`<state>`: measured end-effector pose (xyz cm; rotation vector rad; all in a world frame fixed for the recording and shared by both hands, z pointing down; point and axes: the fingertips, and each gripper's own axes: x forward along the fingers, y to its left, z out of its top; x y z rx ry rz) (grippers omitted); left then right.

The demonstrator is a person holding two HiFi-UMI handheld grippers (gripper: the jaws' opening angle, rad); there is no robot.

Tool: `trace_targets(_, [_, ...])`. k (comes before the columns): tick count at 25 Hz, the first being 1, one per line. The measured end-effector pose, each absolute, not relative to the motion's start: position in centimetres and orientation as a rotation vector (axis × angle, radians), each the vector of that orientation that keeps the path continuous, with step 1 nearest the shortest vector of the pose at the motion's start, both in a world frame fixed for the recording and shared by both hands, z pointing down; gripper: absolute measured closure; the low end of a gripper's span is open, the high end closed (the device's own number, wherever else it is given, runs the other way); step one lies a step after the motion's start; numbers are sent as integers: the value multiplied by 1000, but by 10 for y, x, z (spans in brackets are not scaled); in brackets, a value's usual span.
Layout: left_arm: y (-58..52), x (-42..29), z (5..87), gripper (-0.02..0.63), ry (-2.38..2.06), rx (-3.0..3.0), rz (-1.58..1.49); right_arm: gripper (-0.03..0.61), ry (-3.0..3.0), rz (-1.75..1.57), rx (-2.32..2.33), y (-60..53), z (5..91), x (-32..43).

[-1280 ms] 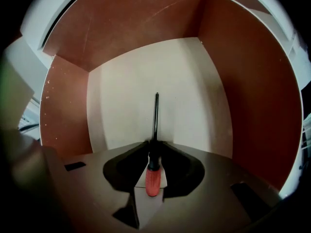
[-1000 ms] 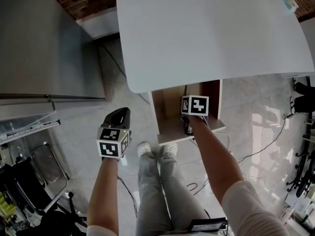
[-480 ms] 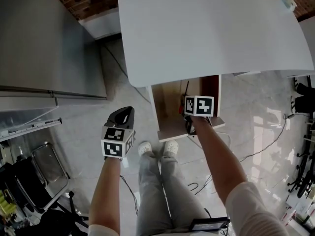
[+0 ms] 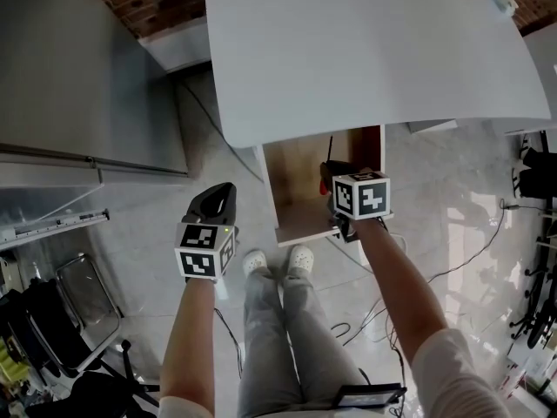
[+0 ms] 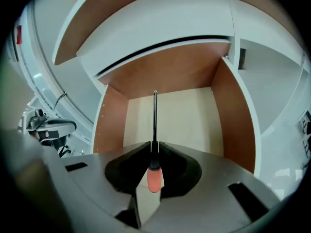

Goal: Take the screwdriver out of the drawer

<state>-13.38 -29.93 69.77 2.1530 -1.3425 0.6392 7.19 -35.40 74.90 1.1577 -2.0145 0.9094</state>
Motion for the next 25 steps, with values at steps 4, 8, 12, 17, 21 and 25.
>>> trace_targets(4, [-303,-134,682,606,-1382,2157,589,525,-2066,891,1146,-349,730,71])
trace_targets(8, [-302,-136,665,606,-1412,2164,544,525,-2118,871,1132,-341,705,69])
trace_targets(12, [-302,-139,644,606,-1449,2169,493,524,-2171,833,1132,-334,677,69])
trace_targets(17, [-299,-138,610,606,-1476,2206,458,523,-2218,776,1131,-325,641,67])
trace_targets(21, [-289,-132,585,606,-1457,2238,466,524,-2208,792,1160,-315,616,72])
trace_targets(25, [-284,-134,562,606,-1460,2246,440,523,-2211,801,1192,-311,593,71])
